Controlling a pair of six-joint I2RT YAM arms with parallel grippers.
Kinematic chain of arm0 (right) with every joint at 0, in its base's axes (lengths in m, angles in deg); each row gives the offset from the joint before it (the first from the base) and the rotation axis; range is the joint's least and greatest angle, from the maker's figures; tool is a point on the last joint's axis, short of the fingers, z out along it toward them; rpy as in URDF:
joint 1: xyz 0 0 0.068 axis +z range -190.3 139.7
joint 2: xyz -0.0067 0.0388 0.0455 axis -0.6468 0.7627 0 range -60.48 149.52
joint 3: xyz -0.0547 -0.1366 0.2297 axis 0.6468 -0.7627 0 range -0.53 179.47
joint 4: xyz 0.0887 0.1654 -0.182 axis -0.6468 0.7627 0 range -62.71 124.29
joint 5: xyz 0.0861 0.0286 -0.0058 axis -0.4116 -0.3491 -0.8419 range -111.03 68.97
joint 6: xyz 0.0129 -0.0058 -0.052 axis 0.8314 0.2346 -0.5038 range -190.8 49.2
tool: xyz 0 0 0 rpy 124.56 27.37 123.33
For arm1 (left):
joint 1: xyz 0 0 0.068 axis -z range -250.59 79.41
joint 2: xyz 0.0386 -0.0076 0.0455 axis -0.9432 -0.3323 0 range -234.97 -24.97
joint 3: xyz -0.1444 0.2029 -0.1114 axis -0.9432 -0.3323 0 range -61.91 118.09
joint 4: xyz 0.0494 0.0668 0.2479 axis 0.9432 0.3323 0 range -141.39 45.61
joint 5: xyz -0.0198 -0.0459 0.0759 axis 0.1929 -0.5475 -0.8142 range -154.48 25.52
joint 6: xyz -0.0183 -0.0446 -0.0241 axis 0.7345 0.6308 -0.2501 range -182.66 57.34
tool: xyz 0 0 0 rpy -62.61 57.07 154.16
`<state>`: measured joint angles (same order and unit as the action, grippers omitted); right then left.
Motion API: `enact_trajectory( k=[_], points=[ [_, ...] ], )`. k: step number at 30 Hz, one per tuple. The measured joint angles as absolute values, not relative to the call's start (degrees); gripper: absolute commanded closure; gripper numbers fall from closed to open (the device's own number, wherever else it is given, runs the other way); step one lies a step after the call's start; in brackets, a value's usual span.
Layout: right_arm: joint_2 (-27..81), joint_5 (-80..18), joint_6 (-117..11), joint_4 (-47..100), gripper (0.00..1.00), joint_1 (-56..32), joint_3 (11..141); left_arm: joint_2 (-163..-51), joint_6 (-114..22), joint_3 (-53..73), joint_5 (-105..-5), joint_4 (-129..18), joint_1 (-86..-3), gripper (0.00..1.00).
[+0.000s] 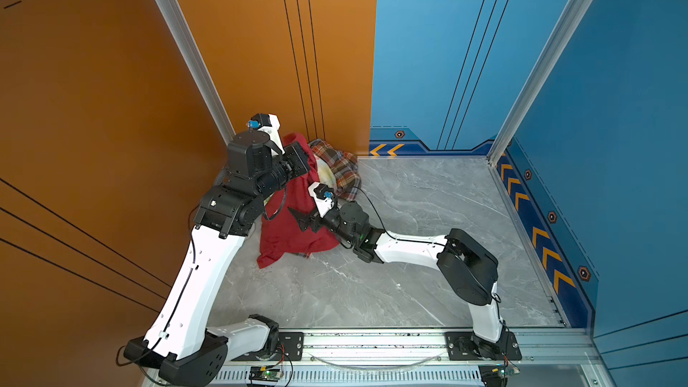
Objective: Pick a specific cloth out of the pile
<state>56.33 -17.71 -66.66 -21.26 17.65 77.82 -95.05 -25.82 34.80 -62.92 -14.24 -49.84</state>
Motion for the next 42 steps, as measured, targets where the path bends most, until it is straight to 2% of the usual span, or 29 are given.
enact_trajectory(
  k=[2,6,8,12,14,16,19,21,24,28,31,34,40,42],
  points=[
    [57.62,-15.62,-64.89,-23.01,0.14,17.63,77.71,-94.9,-25.84,34.32,-62.96,-14.22,-49.33,1.0],
    [59.28,-11.79,-62.09,-28.06,0.33,17.65,77.03,-94.27,-25.84,33.53,-63.18,-14.24,-48.79,1.0],
    [59.92,-10.61,-61.22,-29.77,0.5,17.65,76.49,-93.98,-25.86,33.25,-63.33,-14.24,-48.77,1.0],
    [60.29,-8.45,-59.75,-31.89,0.75,17.68,74.65,-93.5,-26.45,32.22,-63.48,-14.24,-48.77,1.0],
    [60.27,-7.97,-59.43,-32.35,0.91,17.74,73.91,-93.37,-26.94,31.37,-63.66,-14.24,-48.77,1.0],
    [59.87,-7.33,-58.9,-32.37,0.99,17.9,72.71,-93.24,-27.35,30.17,-63.9,-14.26,-48.77,1.0],
    [59.0,-7.18,-58.62,-32.28,1.0,18.07,71.15,-92.85,-28.22,28.0,-64.1,-14.37,-48.83,1.0],
    [58.28,-7.18,-57.98,-32.13,1.0,18.22,70.41,-92.15,-28.88,26.14,-64.45,-14.55,-48.94,0.91],
    [56.75,-7.16,-56.74,-30.99,1.0,18.27,69.75,-90.59,-30.08,23.3,-64.58,-14.77,-49.55,0.71],
    [54.19,-6.9,-55.25,-28.56,1.0,18.27,69.65,-88.1,-31.83,19.72,-64.95,-14.75,-50.78,0.35],
    [52.38,-6.63,-54.29,-26.44,1.0,18.27,69.65,-86.22,-33.23,17.58,-65.36,-14.7,-51.65,0.19],
    [50.5,-6.11,-53.33,-24.04,1.0,18.27,69.65,-84.41,-34.52,15.76,-65.76,-14.64,-52.72,0.1],
    [47.04,-5.52,-51.38,-18.49,1.0,18.25,69.8,-81.66,-36.66,12.7,-66.83,-14.2,-55.15,0.01],
    [46.39,-5.23,-50.73,-16.56,1.0,18.2,70.24,-81.5,-37.25,12.18,-67.07,-14.0,-55.67,0.02]
  ],
)
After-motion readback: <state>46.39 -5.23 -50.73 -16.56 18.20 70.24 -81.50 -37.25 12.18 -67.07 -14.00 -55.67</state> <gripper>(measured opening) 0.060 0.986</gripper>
